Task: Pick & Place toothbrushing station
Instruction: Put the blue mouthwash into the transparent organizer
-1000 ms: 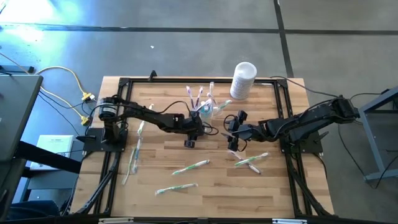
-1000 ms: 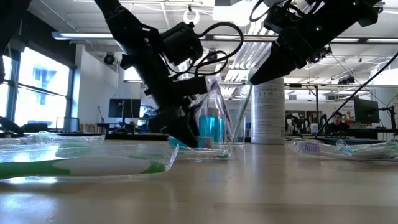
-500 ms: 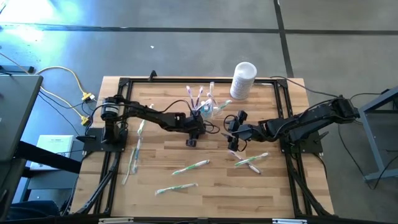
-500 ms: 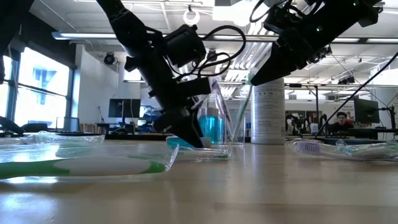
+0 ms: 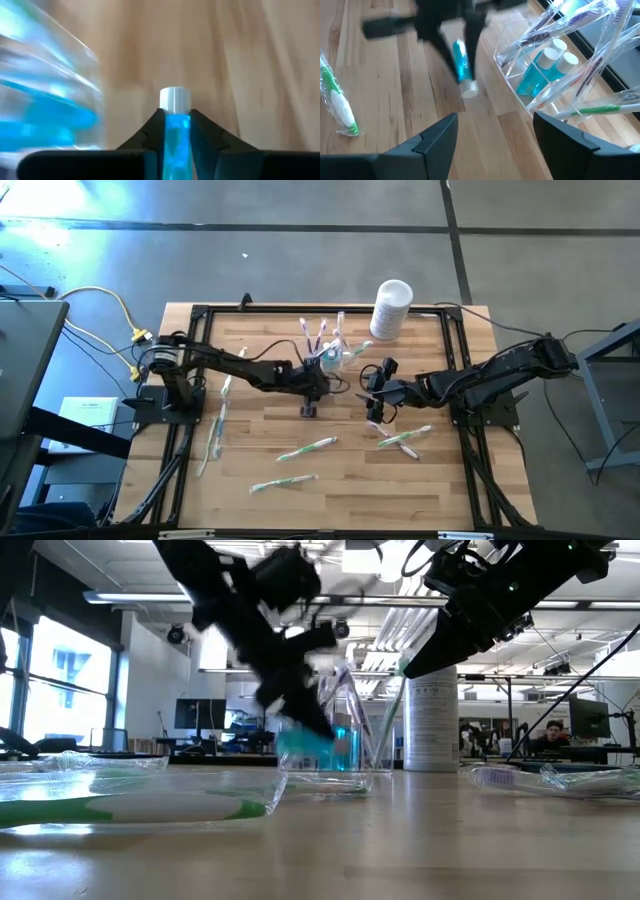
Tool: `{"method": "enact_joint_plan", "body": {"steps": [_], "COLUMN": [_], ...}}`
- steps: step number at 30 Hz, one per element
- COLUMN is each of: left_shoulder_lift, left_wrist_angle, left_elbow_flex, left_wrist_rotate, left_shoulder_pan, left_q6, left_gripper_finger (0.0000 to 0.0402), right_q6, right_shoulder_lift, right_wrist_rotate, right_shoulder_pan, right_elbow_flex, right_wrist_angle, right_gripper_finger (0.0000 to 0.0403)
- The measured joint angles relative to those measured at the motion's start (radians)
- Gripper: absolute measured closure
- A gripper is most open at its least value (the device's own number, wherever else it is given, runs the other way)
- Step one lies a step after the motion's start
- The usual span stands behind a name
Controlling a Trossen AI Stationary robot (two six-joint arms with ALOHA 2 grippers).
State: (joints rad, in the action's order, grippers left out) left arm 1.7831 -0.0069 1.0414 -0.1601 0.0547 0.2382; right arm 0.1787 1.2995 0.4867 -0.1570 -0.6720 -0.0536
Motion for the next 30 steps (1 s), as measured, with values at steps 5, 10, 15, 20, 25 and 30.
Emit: {"method": "enact_joint_plan", "body": {"steps": [5,10,15,20,25,30], "left_shoulder_lift": [-0.037,-0.032,-0.030,-0.030,-0.042,-0.119], "left_wrist_angle": [0.171,0.312,0.307,0.265,0.154,0.015], "left_elbow_flex": [0.005,0.006,0.006,0.006,0.005,0.005], "left_wrist_rotate": [-0.078,-0.082,-0.086,-0.087,-0.066,-0.048], "left_shoulder_pan": [0.005,0.003,0.005,0.004,0.002,-0.028], "left_q6": [-0.135,-0.112,-0.095,-0.088,-0.088,-0.111], "left_gripper_finger": [0.0364,0.0399,0.0399,0.0401,0.0402,0.0401], "right_q6": [0.000,0.000,0.000,0.000,0.015,0.038], "right_shoulder_lift": [0.000,0.000,0.000,0.000,0.000,0.005], "right_wrist_rotate": [0.000,-0.009,-0.064,-0.069,-0.084,-0.240], "right_shoulder_pan": [0.000,0.000,0.000,0.000,0.000,0.000], "right_elbow_flex": [0.000,0.000,0.000,0.000,0.000,0.000], "right_wrist_angle": [-0.002,-0.002,-0.006,-0.010,-0.103,-0.264], "right_gripper_finger": [0.0151,0.0151,0.0151,0.0151,0.0151,0.0151]}}
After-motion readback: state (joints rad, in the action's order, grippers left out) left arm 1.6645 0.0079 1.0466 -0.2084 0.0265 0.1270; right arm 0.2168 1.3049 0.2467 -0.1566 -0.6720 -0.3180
